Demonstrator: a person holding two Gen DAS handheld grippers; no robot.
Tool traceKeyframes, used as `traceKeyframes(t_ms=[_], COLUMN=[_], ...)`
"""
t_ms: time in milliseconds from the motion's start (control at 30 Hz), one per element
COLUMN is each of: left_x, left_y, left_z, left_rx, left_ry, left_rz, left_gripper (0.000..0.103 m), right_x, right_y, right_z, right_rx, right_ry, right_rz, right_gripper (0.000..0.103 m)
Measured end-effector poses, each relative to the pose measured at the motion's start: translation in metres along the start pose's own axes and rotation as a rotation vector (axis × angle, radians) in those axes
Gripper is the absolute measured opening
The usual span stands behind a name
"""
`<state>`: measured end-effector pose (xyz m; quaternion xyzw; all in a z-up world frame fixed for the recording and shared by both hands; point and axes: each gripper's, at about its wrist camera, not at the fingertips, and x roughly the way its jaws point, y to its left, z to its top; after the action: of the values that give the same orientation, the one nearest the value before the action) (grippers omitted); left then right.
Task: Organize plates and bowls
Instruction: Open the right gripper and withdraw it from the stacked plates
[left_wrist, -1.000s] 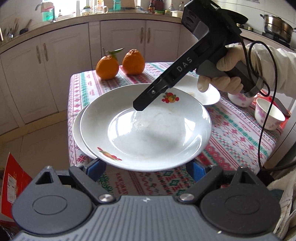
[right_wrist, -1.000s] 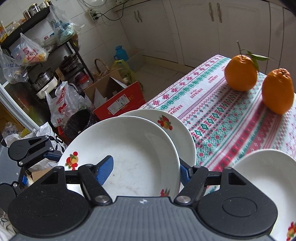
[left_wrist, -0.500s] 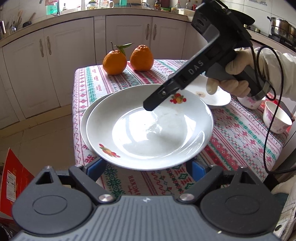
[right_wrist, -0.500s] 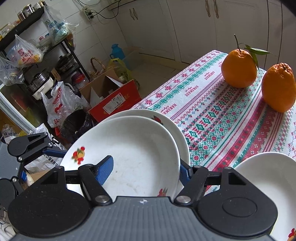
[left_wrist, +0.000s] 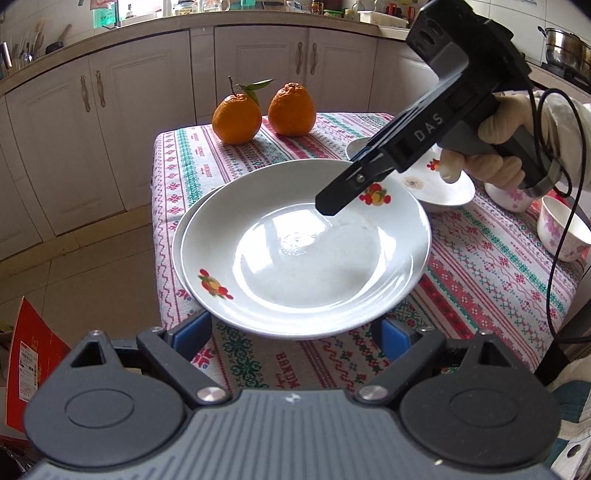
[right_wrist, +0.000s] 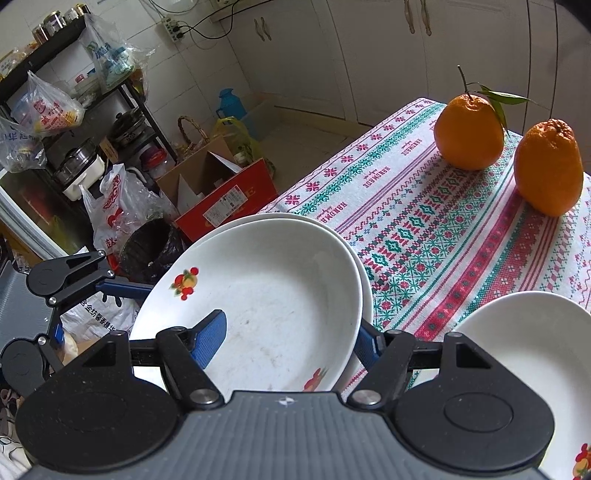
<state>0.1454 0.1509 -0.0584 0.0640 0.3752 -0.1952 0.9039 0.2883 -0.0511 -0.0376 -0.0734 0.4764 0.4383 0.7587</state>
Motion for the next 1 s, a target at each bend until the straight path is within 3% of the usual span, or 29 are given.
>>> traceKeyframes(t_ms=[767, 1000], left_x=[0.001, -0.001], left_y=[-0.003, -0.007], left_z=[0.002, 0.002], left_rx=[0.034, 0.052], left_ry=[-0.004, -0.019], left_rz=[0.024, 0.037], left_gripper=[0.095, 0.096], right_x=[-0.008, -0.009], right_y=[0.011, 0.017], right_z=[-0.008, -0.01], right_rx=[0.023, 0.038], right_ry=[0.0, 0.013], right_rz=[-0.063, -0.138], right_gripper=[0.077, 0.077])
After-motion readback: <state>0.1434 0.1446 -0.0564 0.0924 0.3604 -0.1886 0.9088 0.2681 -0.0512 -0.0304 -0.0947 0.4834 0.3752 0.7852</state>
